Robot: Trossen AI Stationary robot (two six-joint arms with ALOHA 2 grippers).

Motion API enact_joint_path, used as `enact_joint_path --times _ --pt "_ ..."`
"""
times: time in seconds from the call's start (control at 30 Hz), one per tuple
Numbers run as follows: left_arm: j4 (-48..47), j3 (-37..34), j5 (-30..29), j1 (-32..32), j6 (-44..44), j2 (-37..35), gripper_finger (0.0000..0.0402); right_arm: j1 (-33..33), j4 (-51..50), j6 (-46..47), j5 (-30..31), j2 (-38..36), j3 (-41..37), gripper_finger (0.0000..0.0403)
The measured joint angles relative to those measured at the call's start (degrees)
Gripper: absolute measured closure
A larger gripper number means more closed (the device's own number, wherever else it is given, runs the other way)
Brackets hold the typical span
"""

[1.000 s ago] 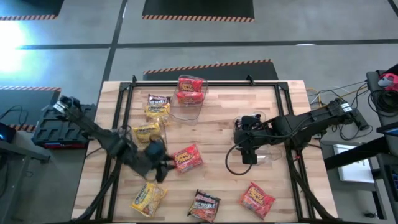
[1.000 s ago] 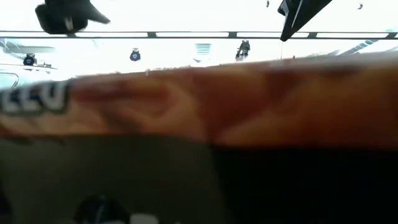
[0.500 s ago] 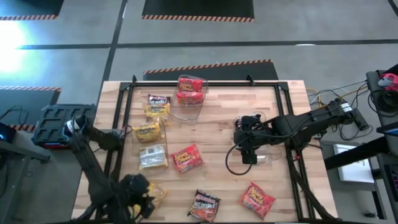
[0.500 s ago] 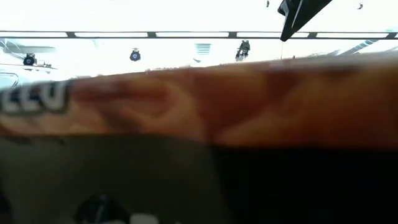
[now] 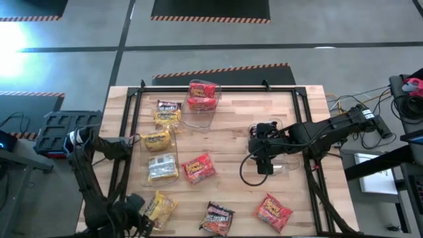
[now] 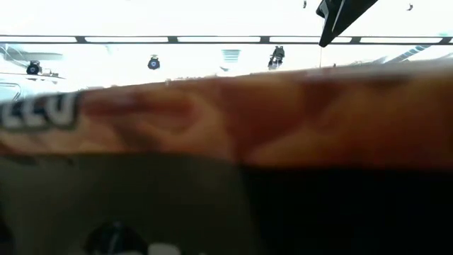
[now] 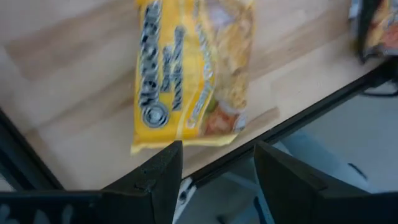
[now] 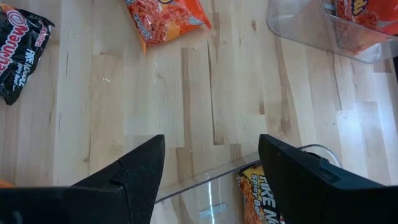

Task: Sort Maruchan noodles
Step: Put the bottom yellow pack noodle into the bottom left transparent bin

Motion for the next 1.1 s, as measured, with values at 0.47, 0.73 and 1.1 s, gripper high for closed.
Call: enact_joint_path --times 0.47,0.73,1.1 --pt "0.41 -3.55 3.08 -0.04 -0.61 5.37 0.0084 0.0 0.0 0.0 0.02 0.0 0.0 0.016" --pt "10.06 -14.15 1.12 1.07 0.44 4.23 0.0074 0.0 0.0 0.0 0.01 0.0 0.0 0.016" --pt "22.12 -18.73 -7.45 2.87 2.44 3.79 0.0075 0.0 0.0 0.0 0.0 0.0 0.0 0.0152"
